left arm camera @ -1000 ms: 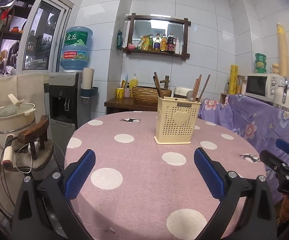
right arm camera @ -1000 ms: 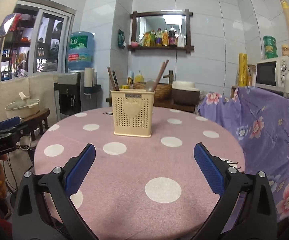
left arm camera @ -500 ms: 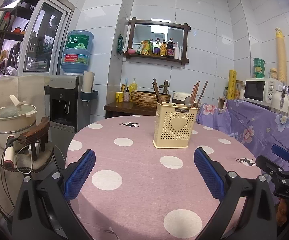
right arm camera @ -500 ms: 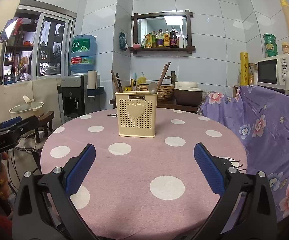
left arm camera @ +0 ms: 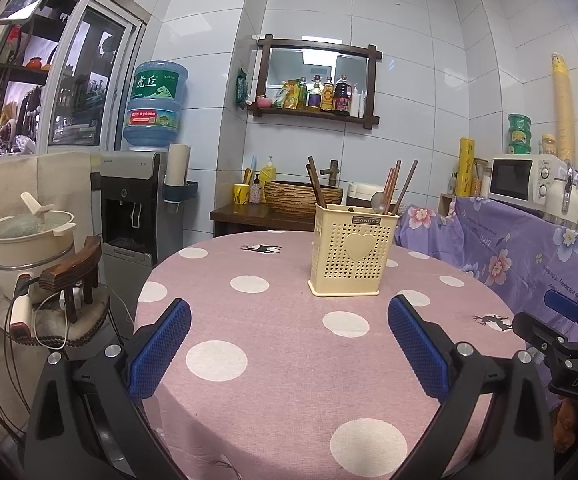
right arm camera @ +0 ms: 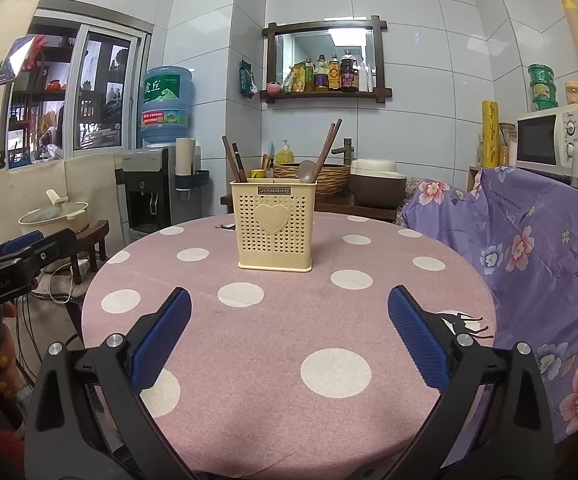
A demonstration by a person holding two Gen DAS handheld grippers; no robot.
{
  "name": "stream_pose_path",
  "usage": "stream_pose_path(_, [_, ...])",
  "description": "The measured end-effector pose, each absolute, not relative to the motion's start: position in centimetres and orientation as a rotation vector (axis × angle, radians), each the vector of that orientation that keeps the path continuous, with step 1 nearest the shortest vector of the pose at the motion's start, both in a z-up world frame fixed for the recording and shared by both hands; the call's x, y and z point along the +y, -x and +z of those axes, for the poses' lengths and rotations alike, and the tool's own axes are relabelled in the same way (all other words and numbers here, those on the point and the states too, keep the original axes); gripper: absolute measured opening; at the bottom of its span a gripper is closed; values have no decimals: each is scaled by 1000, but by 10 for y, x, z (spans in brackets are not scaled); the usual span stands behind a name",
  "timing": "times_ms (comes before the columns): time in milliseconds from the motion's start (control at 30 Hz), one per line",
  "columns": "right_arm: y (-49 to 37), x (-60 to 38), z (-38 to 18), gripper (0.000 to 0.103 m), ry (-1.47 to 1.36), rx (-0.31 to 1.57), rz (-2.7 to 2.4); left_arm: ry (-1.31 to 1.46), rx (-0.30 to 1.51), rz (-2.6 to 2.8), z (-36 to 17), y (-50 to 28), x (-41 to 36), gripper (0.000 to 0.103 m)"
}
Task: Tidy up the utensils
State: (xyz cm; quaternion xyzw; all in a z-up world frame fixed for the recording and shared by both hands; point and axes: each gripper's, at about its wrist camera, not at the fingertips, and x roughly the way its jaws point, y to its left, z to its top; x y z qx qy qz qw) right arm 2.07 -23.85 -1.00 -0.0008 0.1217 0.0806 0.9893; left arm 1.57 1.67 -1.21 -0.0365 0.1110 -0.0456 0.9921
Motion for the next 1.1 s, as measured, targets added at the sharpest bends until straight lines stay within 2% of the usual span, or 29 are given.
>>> stream_pose_path(1100, [-20, -234, -13, 97, 2, 252, 170, 70, 233, -117, -11, -16, 11, 98])
